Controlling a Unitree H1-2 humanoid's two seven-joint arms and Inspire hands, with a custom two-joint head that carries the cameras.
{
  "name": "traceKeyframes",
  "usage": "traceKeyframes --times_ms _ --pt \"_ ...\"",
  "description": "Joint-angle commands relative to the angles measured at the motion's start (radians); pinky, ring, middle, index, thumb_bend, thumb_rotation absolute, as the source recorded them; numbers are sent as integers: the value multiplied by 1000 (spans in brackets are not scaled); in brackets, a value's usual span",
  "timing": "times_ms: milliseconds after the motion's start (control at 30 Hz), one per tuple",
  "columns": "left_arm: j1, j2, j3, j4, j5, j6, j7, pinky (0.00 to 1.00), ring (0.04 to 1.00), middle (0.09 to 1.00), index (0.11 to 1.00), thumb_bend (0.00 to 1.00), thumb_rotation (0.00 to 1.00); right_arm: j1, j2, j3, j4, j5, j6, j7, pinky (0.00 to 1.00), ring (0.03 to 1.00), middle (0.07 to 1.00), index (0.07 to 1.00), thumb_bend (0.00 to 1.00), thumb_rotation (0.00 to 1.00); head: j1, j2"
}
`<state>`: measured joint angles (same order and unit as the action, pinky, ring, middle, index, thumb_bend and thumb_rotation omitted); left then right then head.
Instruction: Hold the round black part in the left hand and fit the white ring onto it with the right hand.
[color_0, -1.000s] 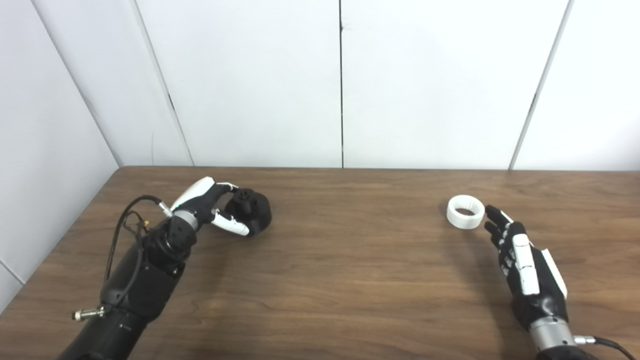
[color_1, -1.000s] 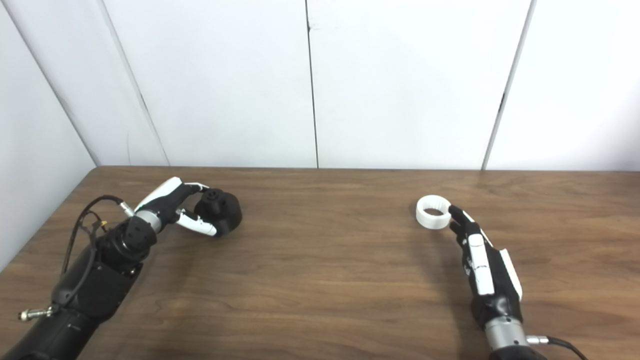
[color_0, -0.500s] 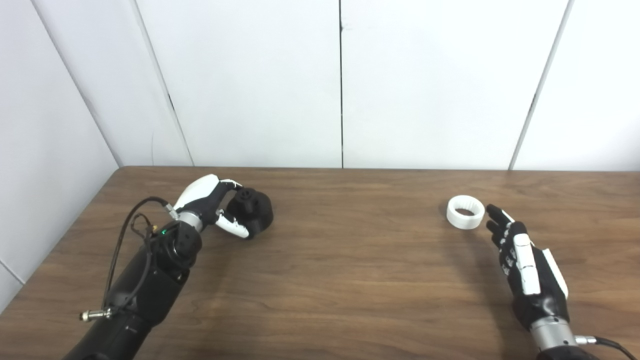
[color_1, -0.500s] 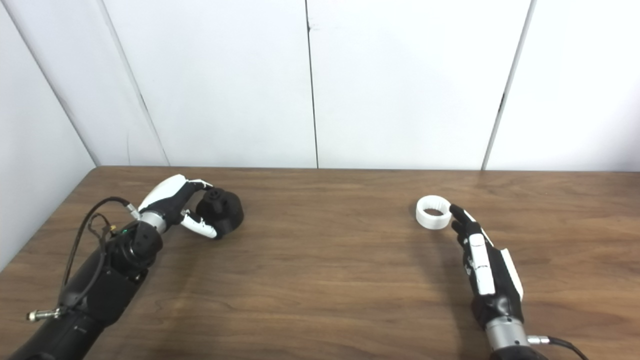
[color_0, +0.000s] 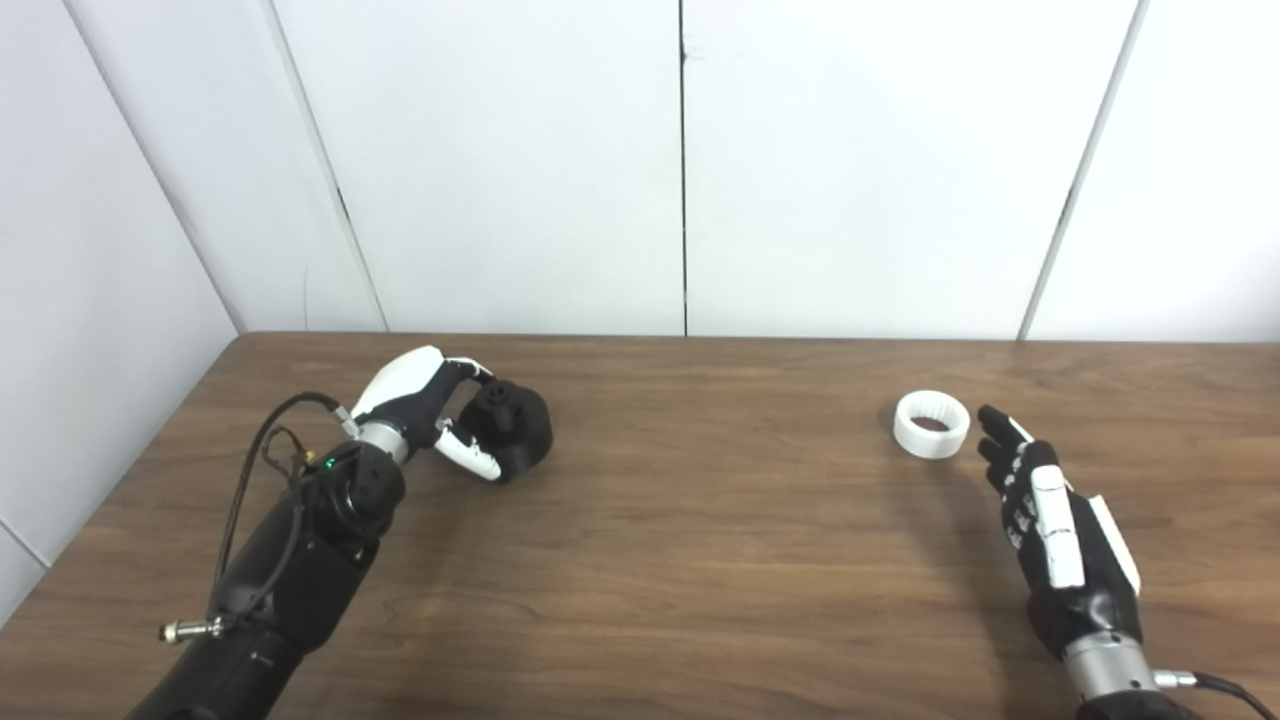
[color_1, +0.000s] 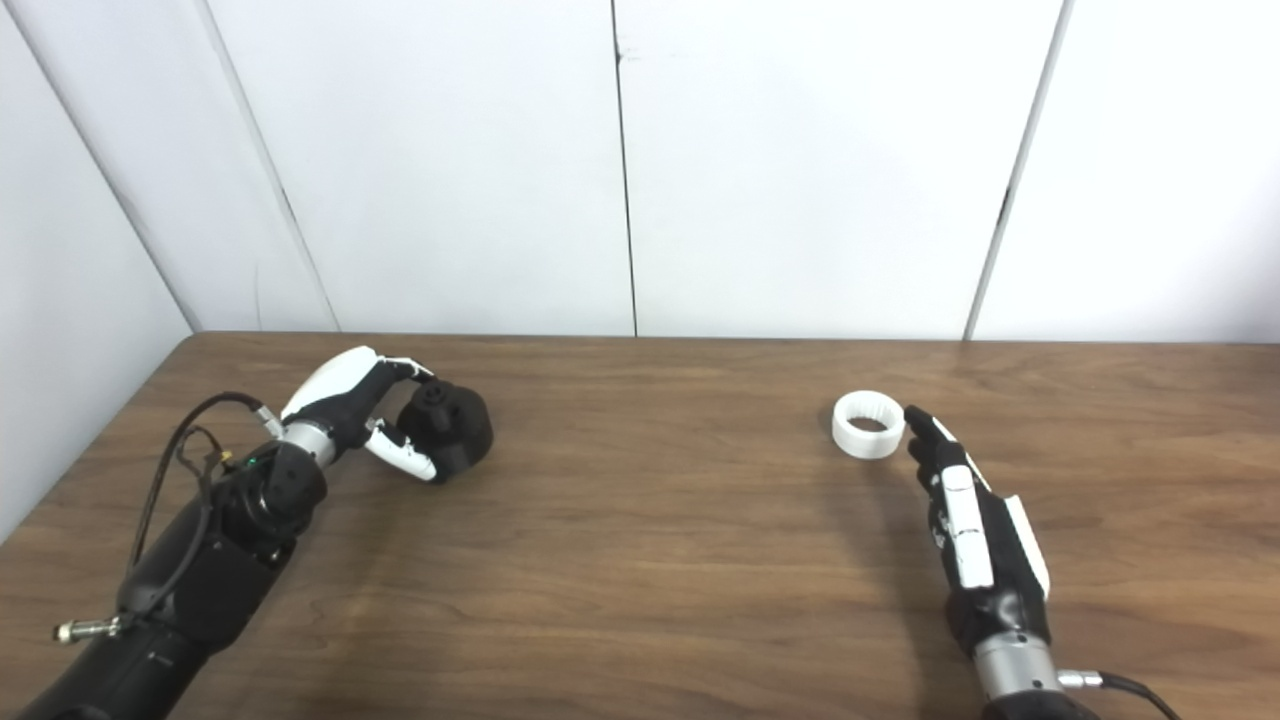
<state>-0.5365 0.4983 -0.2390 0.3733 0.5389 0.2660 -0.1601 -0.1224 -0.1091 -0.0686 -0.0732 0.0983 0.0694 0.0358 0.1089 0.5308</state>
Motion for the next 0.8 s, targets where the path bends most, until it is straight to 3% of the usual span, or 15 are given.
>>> traceKeyframes --times_ms 0,233,767 --pt "-29 33 8 -43 15 -13 3 917 982 911 670 840 98 -26 -3 -6 -38 8 -10 4 1000 965 956 895 517 1000 1 2" --pt "-10 42 -7 -96 31 -11 -22 863 958 886 648 859 122 -29 -6 -5 -37 4 -8 6 1000 963 955 897 512 1000 2 3" --pt "69 37 -44 -348 67 45 -172 835 958 900 658 876 140 -28 2 -3 -42 5 1 2 1000 955 944 894 511 1000 -1 9"
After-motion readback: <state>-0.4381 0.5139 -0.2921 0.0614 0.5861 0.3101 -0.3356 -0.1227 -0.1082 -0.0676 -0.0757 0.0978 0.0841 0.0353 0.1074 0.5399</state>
